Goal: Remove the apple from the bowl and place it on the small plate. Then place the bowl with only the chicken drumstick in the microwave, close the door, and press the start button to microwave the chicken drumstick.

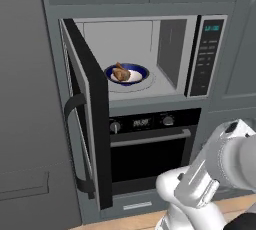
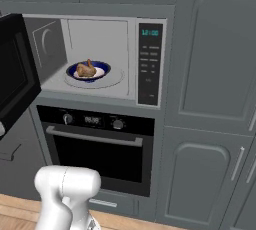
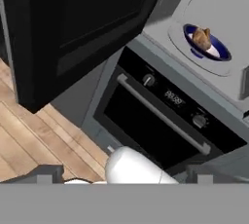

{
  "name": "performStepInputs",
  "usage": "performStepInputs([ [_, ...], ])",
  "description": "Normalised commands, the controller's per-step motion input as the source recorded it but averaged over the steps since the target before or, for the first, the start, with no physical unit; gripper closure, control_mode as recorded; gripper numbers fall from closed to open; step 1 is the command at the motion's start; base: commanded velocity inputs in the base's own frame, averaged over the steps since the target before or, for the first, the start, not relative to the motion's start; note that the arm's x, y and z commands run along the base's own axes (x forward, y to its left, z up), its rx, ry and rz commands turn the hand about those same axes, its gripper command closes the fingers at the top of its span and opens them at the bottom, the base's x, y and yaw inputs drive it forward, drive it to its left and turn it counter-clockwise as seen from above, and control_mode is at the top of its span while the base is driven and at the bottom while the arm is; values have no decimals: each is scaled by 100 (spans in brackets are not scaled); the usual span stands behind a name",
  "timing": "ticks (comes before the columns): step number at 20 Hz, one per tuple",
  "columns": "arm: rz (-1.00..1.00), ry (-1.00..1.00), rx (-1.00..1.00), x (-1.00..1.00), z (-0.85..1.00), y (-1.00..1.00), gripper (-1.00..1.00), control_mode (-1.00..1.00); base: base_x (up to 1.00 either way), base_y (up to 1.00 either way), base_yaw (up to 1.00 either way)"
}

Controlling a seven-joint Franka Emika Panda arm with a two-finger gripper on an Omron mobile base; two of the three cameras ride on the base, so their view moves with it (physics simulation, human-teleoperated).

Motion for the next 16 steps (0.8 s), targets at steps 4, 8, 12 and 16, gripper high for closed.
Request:
performStepInputs([
  [4,24,-31,-28,-99,-3,52,-100,-100,0,0,0],
  [8,18,-35,-31,-65,-4,73,-100,-100,0,0,0],
  [12,5,-25,-35,-10,-11,99,-100,-100,0,0,0],
  [16,0,-11,-32,13,-16,100,-100,-100,0,0,0],
])
